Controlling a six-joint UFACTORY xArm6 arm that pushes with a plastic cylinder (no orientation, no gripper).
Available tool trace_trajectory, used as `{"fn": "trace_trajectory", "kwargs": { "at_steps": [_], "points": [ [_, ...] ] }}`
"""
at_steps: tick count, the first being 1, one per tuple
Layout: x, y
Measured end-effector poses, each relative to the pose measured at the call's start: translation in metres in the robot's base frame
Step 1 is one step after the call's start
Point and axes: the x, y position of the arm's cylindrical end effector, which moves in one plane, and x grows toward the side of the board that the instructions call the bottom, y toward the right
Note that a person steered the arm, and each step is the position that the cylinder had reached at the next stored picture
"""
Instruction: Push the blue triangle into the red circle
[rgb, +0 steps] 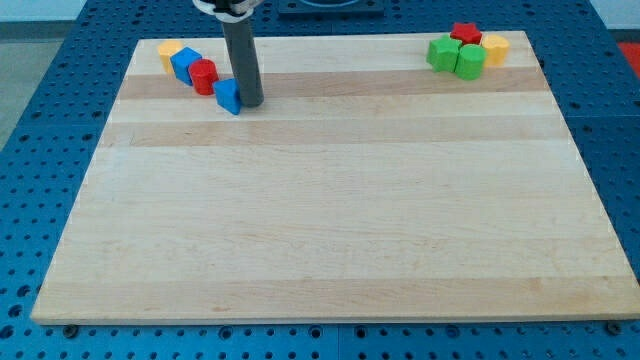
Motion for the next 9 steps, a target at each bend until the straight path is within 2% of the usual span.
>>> {"fn": "trace_trajectory", "kwargs": {
  "at_steps": [3,4,5,6,7,9],
  "points": [
    [-0.008,-0.026],
    [0.012,-0.02],
    [0.052,-0.022],
    [0.058,-0.07],
    [0.048,-0.101],
    [0.033,-0.078]
  ]
}}
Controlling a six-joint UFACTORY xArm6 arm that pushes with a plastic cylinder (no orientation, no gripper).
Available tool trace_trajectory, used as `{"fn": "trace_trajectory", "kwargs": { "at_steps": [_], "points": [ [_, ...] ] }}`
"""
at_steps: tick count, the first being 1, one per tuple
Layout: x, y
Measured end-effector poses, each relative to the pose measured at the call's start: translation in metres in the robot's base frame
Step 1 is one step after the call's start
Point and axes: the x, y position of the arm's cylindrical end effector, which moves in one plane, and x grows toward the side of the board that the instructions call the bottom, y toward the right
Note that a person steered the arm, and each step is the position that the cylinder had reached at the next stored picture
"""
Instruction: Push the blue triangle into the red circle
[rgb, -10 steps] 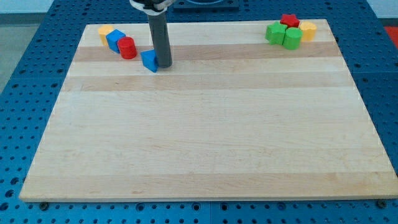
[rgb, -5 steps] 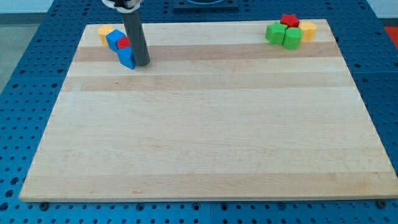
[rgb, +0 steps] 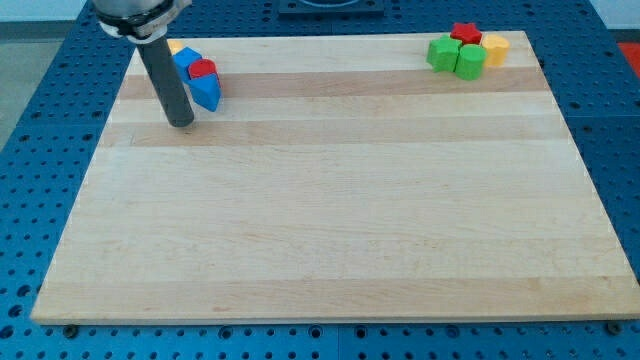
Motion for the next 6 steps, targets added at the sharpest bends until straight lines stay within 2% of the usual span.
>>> {"fn": "trace_trajectory", "kwargs": {
  "at_steps": [3,6],
  "points": [
    [-0.023,0.017],
    [-0.024,0.026]
  ]
}}
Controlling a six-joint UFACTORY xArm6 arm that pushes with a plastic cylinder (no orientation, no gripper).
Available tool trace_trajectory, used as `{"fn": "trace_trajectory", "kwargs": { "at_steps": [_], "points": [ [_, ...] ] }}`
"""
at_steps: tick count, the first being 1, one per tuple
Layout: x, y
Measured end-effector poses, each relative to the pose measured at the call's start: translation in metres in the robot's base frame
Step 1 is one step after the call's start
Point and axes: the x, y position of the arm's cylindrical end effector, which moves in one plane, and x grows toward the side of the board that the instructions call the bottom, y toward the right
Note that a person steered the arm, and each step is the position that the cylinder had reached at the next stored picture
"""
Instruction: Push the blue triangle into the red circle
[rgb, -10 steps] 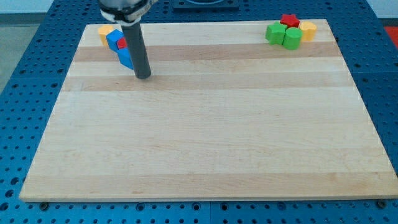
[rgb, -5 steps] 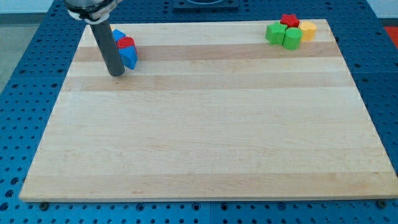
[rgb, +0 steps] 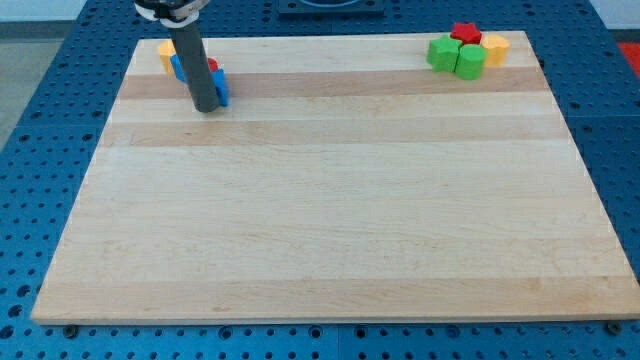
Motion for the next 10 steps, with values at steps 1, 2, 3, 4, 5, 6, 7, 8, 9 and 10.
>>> {"fn": "trace_trajectory", "kwargs": {
  "at_steps": [1,2,3,4,5,6,7,8,9,10],
  "points": [
    [0.0,0.006],
    [0.0,0.009],
    [0.0,0.01],
    [-0.001,0.01],
    [-0.002,0.01],
    [-0.003,0.01],
    [-0.007,0.01],
    [-0.007,0.01],
    [0.004,0.017],
    [0.04,0.053]
  ]
}}
